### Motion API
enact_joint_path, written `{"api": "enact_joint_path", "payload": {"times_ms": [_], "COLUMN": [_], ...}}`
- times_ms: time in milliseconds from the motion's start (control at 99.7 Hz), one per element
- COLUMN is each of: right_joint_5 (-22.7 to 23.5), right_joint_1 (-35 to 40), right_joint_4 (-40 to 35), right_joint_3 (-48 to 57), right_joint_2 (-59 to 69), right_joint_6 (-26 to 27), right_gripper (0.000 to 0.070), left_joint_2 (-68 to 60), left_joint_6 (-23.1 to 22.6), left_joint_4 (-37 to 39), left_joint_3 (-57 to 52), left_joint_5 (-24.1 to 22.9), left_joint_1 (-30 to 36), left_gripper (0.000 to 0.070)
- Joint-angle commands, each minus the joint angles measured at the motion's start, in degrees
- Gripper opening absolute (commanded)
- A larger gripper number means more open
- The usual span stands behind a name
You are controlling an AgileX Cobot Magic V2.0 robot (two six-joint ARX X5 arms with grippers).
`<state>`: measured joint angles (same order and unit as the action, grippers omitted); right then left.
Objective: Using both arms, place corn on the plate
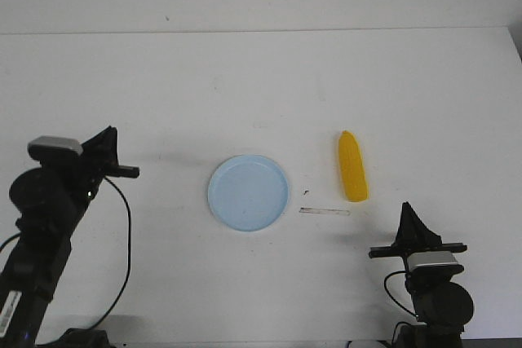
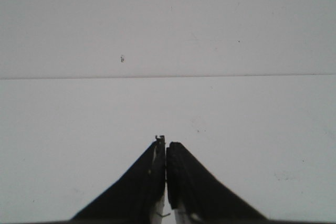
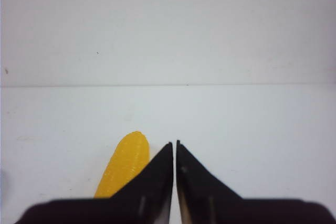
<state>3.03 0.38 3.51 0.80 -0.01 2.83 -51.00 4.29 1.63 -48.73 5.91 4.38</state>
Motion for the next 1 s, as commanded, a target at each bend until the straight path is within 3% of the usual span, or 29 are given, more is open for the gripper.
{"api": "enact_joint_path", "payload": {"times_ms": [0, 191, 371, 542, 993], "right_joint_5": [0.0, 0.0, 0.0, 0.0, 0.0], "right_joint_1": [0.0, 0.0, 0.0, 0.0, 0.0], "right_joint_4": [0.7, 0.7, 0.7, 0.7, 0.7], "right_joint_3": [-0.1, -0.1, -0.1, -0.1, -0.1], "right_joint_2": [0.1, 0.1, 0.1, 0.1, 0.1], "right_joint_6": [0.1, 0.1, 0.1, 0.1, 0.1], "right_gripper": [0.0009, 0.0009, 0.0009, 0.0009, 0.0009], "left_joint_2": [4.5, 20.1, 32.9, 40.8, 46.2], "left_joint_6": [-0.6, -0.7, -0.7, -0.6, -0.6], "left_joint_4": [1.5, 1.5, 0.7, -4.5, -4.9], "left_joint_3": [4.9, 17.8, 25.1, 25.6, 25.6], "left_joint_5": [-0.6, -6.2, -6.2, -6.2, -6.2], "left_joint_1": [-0.9, -2.8, -3.0, -3.0, -3.0], "left_gripper": [0.0001, 0.0, 0.0001, 0.0001, 0.0001]}}
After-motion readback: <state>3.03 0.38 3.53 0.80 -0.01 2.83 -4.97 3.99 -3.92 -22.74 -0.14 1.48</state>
